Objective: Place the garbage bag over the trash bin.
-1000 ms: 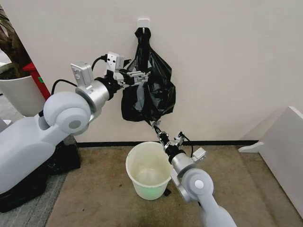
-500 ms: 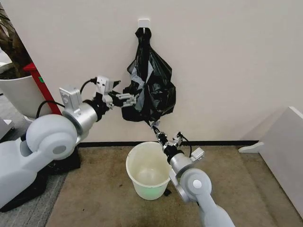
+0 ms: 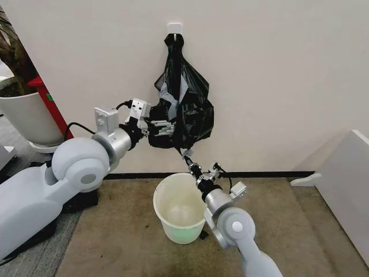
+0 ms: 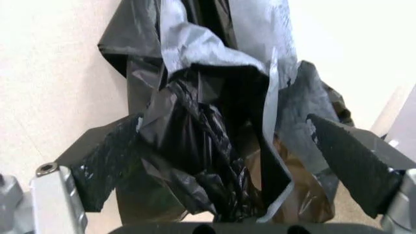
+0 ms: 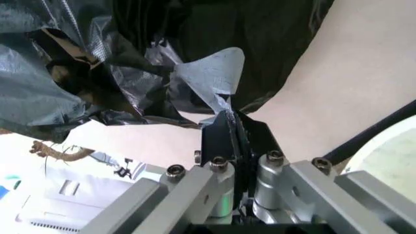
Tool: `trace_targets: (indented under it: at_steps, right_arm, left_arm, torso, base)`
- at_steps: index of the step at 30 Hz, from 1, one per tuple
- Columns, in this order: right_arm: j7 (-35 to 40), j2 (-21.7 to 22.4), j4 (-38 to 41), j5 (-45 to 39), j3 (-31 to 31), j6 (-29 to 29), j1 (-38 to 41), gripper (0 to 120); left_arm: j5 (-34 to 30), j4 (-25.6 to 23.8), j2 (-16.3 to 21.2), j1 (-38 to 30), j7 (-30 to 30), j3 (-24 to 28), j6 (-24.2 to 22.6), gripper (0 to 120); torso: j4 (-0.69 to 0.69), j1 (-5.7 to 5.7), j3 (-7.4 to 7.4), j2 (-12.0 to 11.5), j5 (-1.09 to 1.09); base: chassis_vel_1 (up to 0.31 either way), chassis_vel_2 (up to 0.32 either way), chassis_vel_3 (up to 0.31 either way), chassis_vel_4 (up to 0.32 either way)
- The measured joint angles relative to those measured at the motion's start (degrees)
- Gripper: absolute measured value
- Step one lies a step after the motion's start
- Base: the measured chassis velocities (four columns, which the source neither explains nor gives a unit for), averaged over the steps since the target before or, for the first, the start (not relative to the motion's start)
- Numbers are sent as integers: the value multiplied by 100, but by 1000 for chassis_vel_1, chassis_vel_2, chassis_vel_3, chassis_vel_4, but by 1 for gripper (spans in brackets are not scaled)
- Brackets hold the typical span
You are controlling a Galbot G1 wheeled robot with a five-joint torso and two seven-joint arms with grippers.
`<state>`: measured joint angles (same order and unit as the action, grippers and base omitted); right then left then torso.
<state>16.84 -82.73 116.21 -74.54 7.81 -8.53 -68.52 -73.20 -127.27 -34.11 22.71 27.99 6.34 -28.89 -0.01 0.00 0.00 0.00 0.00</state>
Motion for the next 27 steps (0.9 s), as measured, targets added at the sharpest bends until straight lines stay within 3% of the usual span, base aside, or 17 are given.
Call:
trace_targets:
  at_steps: [4, 14, 27]
  right_arm:
    - [-10, -1, -5, 13, 14, 0, -16, 0]
    - [-11, -24, -1, 60, 35, 1, -25, 0]
    - [-10, -72, -24, 162, 143, -8, -31, 0]
  left_arm:
    - [-36, -13, 7, -97, 45, 24, -148, 100]
    - [-44, 316, -471, -653, 319, 648, -427, 95]
    - [-148, 518, -919, -1230, 1125, 1384, -857, 89]
  torso:
    - [2, 0, 0, 0, 0]
    - [1, 0, 0, 0, 0]
    - [0, 0, 0, 0, 0]
  base:
    - [0, 0, 0, 0]
    - [0, 0, 0, 0]
    - [0, 0, 0, 0]
